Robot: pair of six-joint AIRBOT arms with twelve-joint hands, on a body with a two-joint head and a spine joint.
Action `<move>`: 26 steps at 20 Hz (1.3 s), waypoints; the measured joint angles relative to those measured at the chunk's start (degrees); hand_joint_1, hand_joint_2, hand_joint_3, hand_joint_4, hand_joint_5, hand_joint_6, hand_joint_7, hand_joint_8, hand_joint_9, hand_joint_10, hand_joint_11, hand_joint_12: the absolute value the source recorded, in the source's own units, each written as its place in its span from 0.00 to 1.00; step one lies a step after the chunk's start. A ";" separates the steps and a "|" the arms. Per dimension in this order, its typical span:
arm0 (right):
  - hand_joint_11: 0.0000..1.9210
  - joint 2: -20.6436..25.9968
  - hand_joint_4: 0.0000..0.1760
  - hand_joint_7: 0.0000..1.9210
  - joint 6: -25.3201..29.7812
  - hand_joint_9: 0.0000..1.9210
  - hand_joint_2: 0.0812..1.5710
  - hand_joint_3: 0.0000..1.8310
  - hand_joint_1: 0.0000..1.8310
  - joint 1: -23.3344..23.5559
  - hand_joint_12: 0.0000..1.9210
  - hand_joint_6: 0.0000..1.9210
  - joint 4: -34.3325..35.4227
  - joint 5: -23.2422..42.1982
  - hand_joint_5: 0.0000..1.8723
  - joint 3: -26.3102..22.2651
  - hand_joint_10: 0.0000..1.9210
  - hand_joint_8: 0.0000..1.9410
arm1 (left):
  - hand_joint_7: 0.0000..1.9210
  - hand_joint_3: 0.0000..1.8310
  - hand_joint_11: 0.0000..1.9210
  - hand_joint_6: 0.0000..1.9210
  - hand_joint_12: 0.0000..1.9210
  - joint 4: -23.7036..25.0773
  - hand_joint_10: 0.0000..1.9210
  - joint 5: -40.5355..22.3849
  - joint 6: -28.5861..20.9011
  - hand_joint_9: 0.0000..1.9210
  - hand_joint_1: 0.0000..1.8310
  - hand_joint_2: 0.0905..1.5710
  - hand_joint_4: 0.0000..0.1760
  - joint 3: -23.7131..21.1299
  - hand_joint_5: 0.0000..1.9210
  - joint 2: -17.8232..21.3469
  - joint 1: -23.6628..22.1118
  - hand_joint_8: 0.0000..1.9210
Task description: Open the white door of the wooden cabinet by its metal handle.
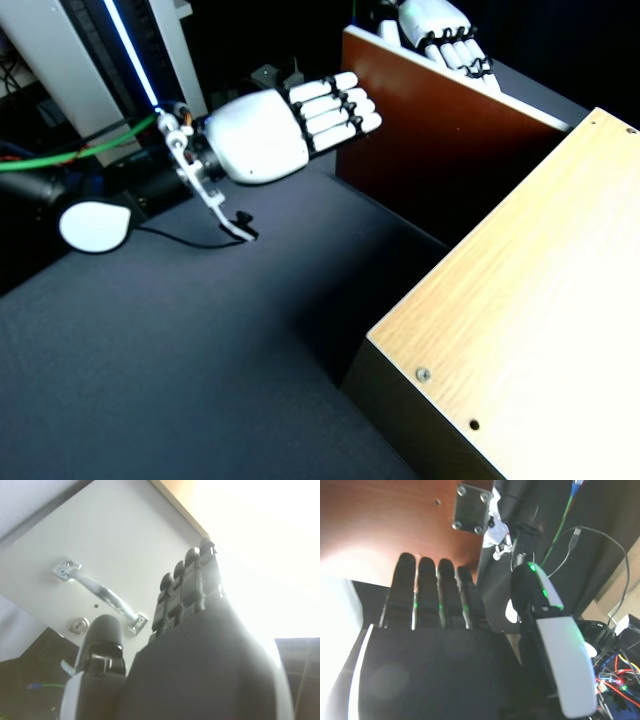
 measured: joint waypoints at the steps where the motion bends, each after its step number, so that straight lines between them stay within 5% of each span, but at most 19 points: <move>1: 0.01 -0.46 0.00 0.02 0.00 0.00 0.93 0.01 0.24 0.26 0.00 0.00 0.04 0.04 0.03 0.04 0.00 0.00 | 0.01 0.02 0.00 0.00 0.00 -0.11 0.00 0.00 0.00 0.00 0.00 1.00 0.00 0.00 0.00 -0.04 0.00 0.00; 5: 0.01 -2.23 0.00 0.02 0.02 0.02 0.96 0.00 0.18 0.52 0.00 0.00 -0.37 0.00 0.04 0.11 0.00 0.00 | 0.01 0.02 0.00 0.00 0.00 0.04 0.00 0.20 0.00 0.00 0.00 1.00 0.00 0.17 0.00 -0.39 0.00 0.00; 11: 0.00 -4.00 0.00 0.00 0.07 0.00 0.87 0.00 0.30 1.27 0.00 0.00 -0.39 0.02 0.00 0.28 0.00 0.00 | 0.01 0.02 0.00 0.00 0.00 0.02 0.00 0.24 0.00 0.00 0.00 1.00 0.00 0.24 0.00 -0.42 -0.02 0.00; 18: 0.00 -4.37 0.00 0.00 0.04 0.00 0.91 0.00 0.24 1.57 0.00 0.00 0.55 0.07 0.00 0.26 0.00 0.00 | 0.01 0.02 0.00 0.00 0.00 0.02 0.00 0.42 0.00 0.00 0.00 1.00 0.00 0.42 0.00 -0.59 -0.13 0.00; 20: 0.00 -3.54 0.00 0.00 0.09 0.00 0.91 0.00 0.28 1.55 0.00 0.00 1.40 0.22 0.00 -0.09 0.00 0.00 | 0.01 0.02 0.00 0.00 0.00 -0.07 0.00 0.35 0.00 0.00 0.00 1.00 0.00 0.42 0.00 -0.59 -0.13 0.00; 23: 0.00 -0.87 0.00 0.00 0.07 0.00 0.95 0.01 0.16 1.03 0.00 0.00 3.76 1.16 0.00 -0.46 0.00 0.00 | 0.01 0.02 0.00 0.00 0.00 -0.46 0.00 0.02 0.00 0.00 0.00 1.00 0.00 0.42 0.00 -0.59 -0.07 0.00; 26: 0.00 2.40 0.00 0.00 0.02 0.00 0.92 0.00 0.20 -2.47 0.00 0.00 9.22 4.61 0.03 -0.83 0.00 0.00 | 0.01 0.02 0.00 0.00 0.00 -0.61 0.00 -0.35 -0.02 0.00 0.00 1.00 0.00 0.42 0.00 -0.59 -0.07 0.00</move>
